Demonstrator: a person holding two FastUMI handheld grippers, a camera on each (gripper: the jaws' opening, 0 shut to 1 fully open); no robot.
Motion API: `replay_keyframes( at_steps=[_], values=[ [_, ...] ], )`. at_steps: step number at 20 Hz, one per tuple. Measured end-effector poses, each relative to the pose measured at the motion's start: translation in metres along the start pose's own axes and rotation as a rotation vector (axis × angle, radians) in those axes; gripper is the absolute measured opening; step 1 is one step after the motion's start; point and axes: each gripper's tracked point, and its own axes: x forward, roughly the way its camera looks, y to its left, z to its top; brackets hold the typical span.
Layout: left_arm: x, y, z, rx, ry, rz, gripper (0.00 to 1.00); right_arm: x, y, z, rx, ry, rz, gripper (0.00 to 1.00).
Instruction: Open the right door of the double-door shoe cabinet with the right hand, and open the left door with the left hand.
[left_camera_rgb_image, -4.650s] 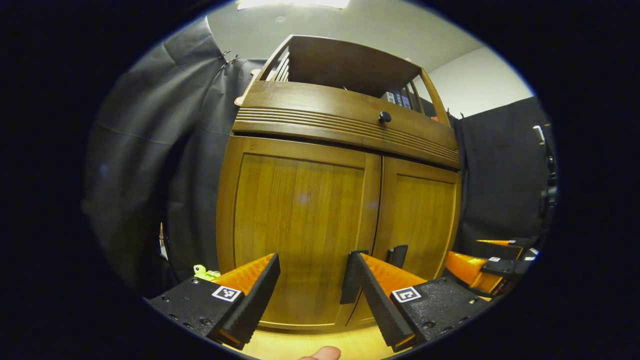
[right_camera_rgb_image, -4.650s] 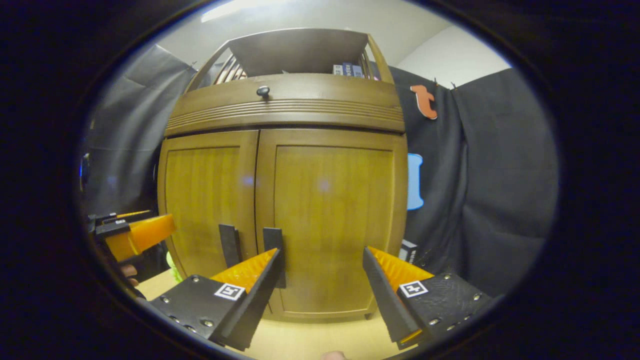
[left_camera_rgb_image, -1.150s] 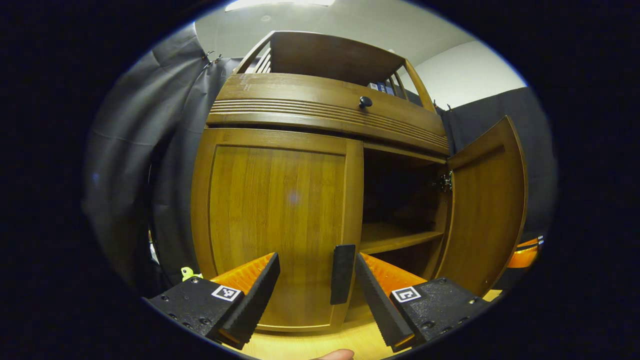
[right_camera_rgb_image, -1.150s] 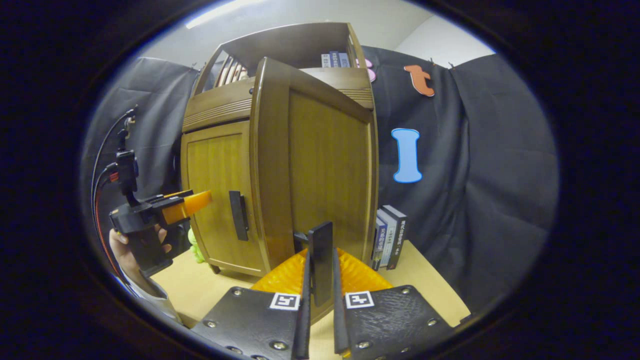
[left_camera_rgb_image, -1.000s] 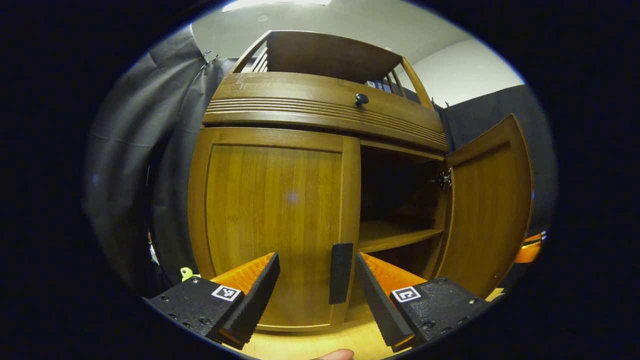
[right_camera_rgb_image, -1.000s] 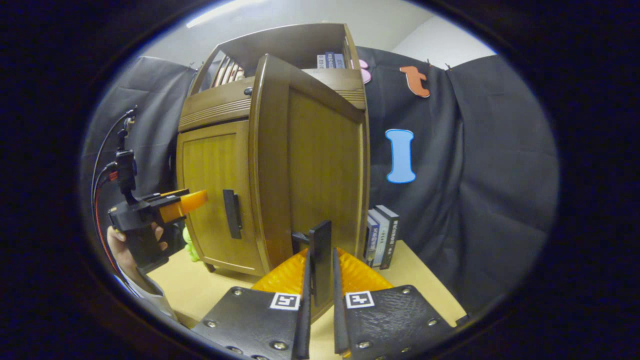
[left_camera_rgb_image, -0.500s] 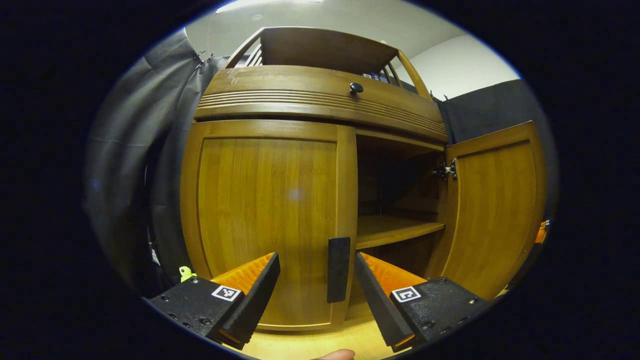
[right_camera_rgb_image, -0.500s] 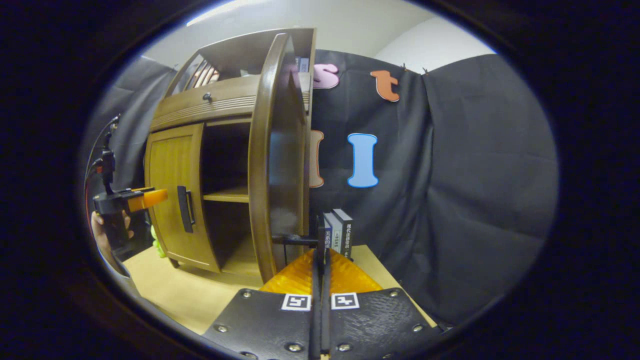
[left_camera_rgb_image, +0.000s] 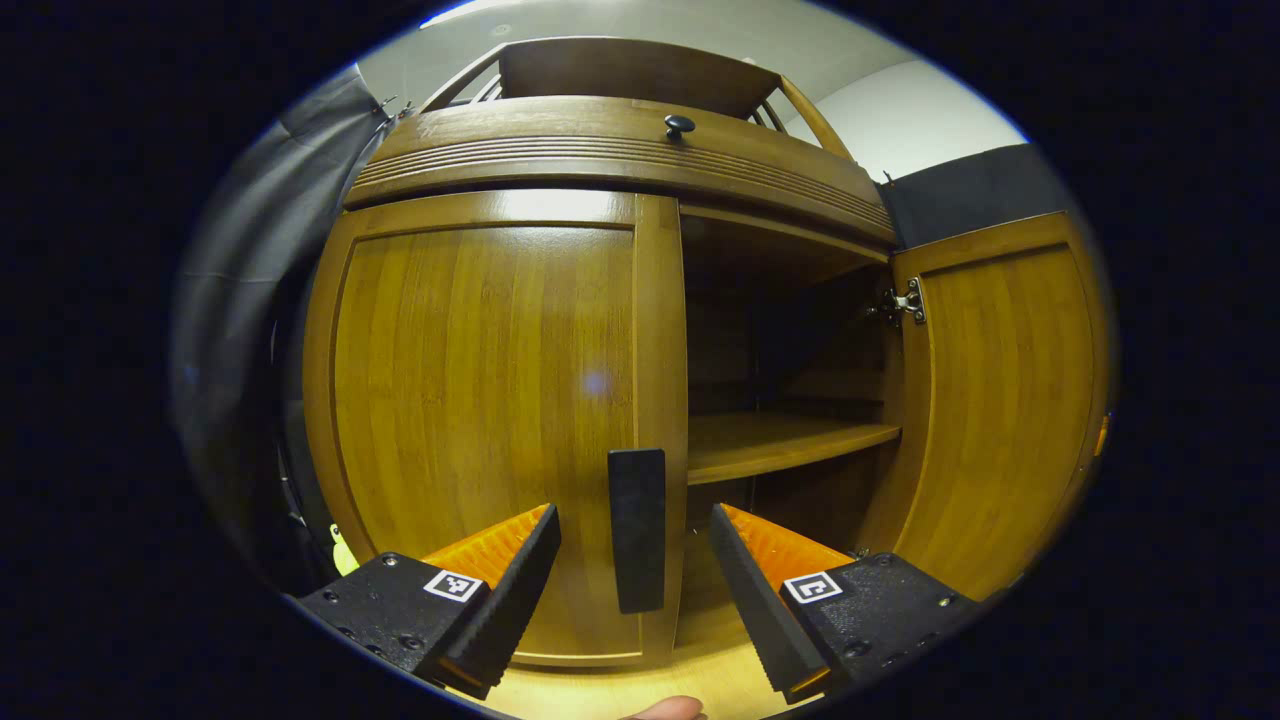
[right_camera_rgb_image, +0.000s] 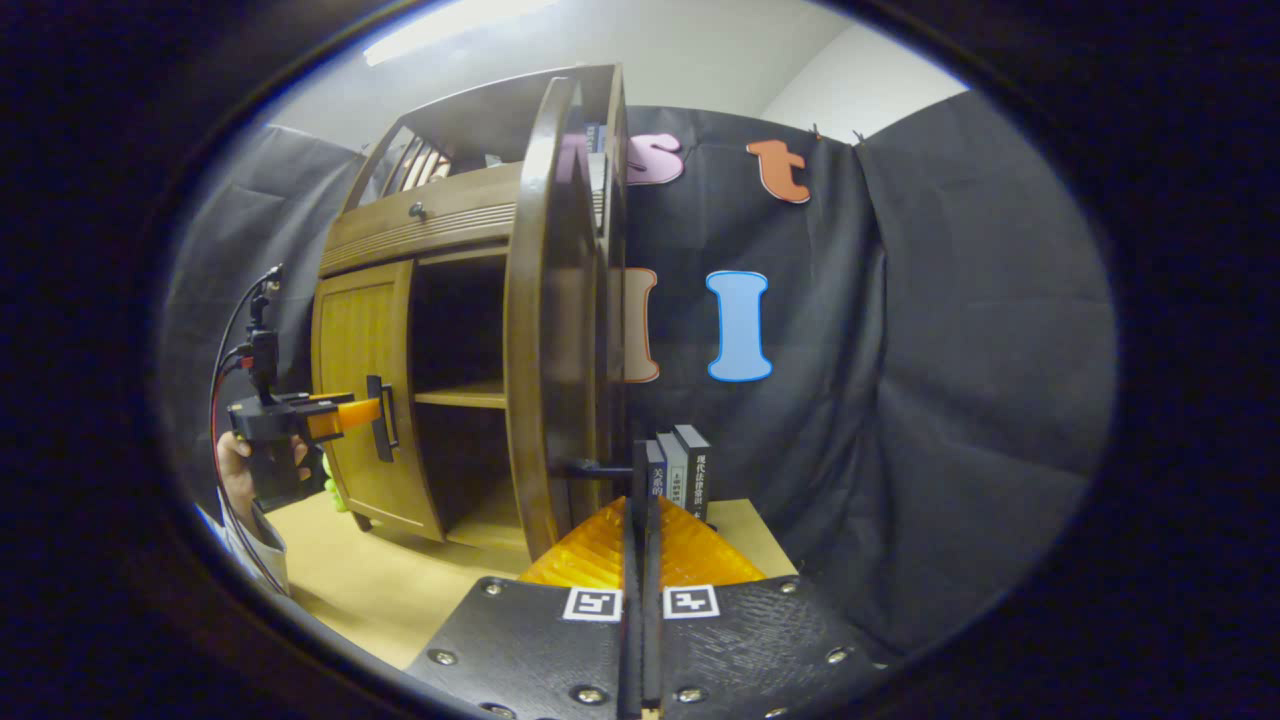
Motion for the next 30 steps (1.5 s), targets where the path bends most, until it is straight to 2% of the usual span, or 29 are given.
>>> replay_keyframes(
  at_steps=[2,4,5,6,7,8,10,11,13,14,15,19,24,27,30],
  values=[
    [0.010,0.004,0.001,-0.022,-0.032,0.029,0.89,-0.019,-0.002,-0.005,-0.060,0.010,-0.043,0.04],
    [0.019,-0.006,-0.007,-0.043,-0.016,-0.005,0.87,-0.034,-0.008,-0.004,-0.115,0.008,-0.111,0.11],
    [0.023,-0.011,-0.010,-0.048,-0.007,-0.021,0.88,-0.039,-0.005,-0.002,-0.122,-0.003,-0.125,0.23],
    [0.027,-0.015,-0.012,-0.040,0.000,-0.032,0.87,-0.047,0.001,-0.001,-0.117,-0.005,-0.124,0.26],
    [0.027,-0.006,-0.017,-0.028,0.004,0.017,0.75,-0.060,0.012,0.002,-0.114,-0.013,-0.121,0.36],
    [0.031,0.001,-0.018,-0.015,0.002,0.054,0.64,-0.069,0.021,0.003,-0.113,-0.020,-0.117,0.41],
    [0.031,0.002,-0.017,-0.022,-0.013,0.064,0.40,-0.090,0.032,0.004,-0.093,-0.047,-0.146,0.46],
    [0.029,0.001,-0.020,-0.009,0.006,0.055,0.33,-0.097,0.039,0.003,-0.062,-0.067,-0.149,0.59],
    [0.028,-0.001,-0.020,0.015,0.032,0.027,0.32,-0.111,0.058,-0.004,0.009,-0.086,-0.130,0.81],
    [0.026,-0.002,-0.020,0.017,0.041,0.012,0.32,-0.115,0.063,-0.007,0.033,-0.084,-0.123,0.85],
    [0.024,-0.003,-0.019,0.006,0.046,0.000,0.33,-0.119,0.064,-0.008,0.043,-0.086,-0.128,0.99],
    [0.015,-0.003,-0.016,-0.026,0.060,-0.044,0.32,-0.137,0.061,0.005,0.070,-0.129,-0.186,0.98],
    [0.000,-0.004,-0.014,0.008,0.103,-0.076,0.32,-0.154,0.070,0.002,0.088,-0.133,-0.179,0.98],
    [-0.028,-0.003,-0.020,0.009,0.109,-0.102,0.32,-0.168,0.082,0.004,0.124,-0.153,-0.155,0.99],
    [-0.049,-0.001,-0.018,0.014,0.107,-0.134,0.33,-0.175,0.080,0.008,0.148,-0.169,-0.167,0.98]
  ],
)
